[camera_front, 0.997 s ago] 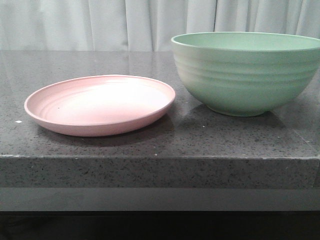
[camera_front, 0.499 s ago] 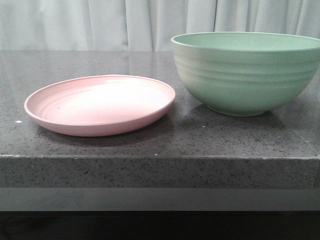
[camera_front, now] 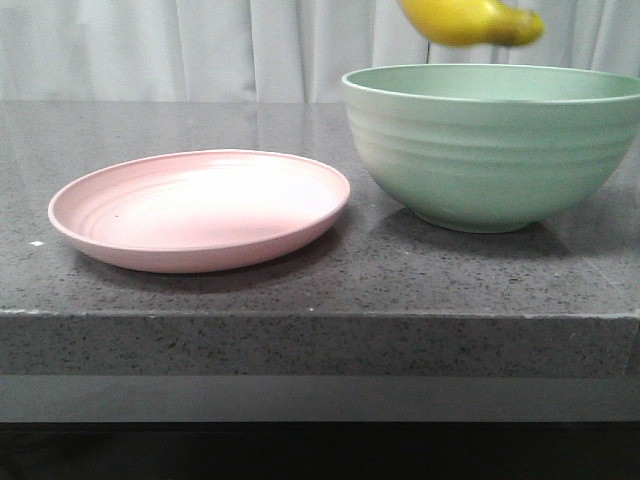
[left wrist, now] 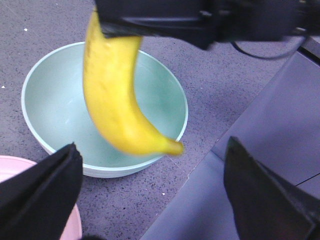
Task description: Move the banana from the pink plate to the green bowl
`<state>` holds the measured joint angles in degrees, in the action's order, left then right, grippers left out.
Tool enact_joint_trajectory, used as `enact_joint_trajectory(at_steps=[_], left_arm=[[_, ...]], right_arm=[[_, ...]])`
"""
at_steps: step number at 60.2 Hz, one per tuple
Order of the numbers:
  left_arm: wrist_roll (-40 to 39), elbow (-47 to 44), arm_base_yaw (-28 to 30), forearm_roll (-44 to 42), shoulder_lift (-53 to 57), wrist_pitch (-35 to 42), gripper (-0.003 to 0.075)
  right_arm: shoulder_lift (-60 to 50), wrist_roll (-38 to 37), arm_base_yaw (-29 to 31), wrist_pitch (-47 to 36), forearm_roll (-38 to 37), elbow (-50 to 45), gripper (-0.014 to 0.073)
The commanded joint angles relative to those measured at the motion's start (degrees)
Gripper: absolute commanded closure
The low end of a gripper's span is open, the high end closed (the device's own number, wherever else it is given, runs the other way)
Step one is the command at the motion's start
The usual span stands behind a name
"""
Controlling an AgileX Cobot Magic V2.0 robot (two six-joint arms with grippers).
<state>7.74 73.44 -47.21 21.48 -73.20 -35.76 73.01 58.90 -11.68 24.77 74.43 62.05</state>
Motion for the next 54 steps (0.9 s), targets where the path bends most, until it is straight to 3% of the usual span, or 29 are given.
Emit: enact_joint_trajectory(at_steps=[1, 23, 41, 54], left_arm=[[0.0, 2.0, -0.5, 1.3, 1.7, 3.9, 0.0146], [0.0, 2.0, -0.5, 1.3, 1.7, 3.9, 0.0146], [0.0, 2.0, -0.5, 1.3, 1.7, 3.9, 0.0146], [0.0, 2.0, -0.5, 1.0, 1.7, 3.9, 0.0146]], right_arm=[[2.4, 1.2, 1.6, -2.1, -3.0, 3.9, 0.0454], [13.3, 1.2, 2.7, -4.3, -4.1, 4.8, 0.0432], [13.3, 1.2, 2.7, -3.8, -4.1, 4.8, 0.0167], [10.5, -2.0, 3.0, 0.6, -5.8, 4.8, 0.0207]])
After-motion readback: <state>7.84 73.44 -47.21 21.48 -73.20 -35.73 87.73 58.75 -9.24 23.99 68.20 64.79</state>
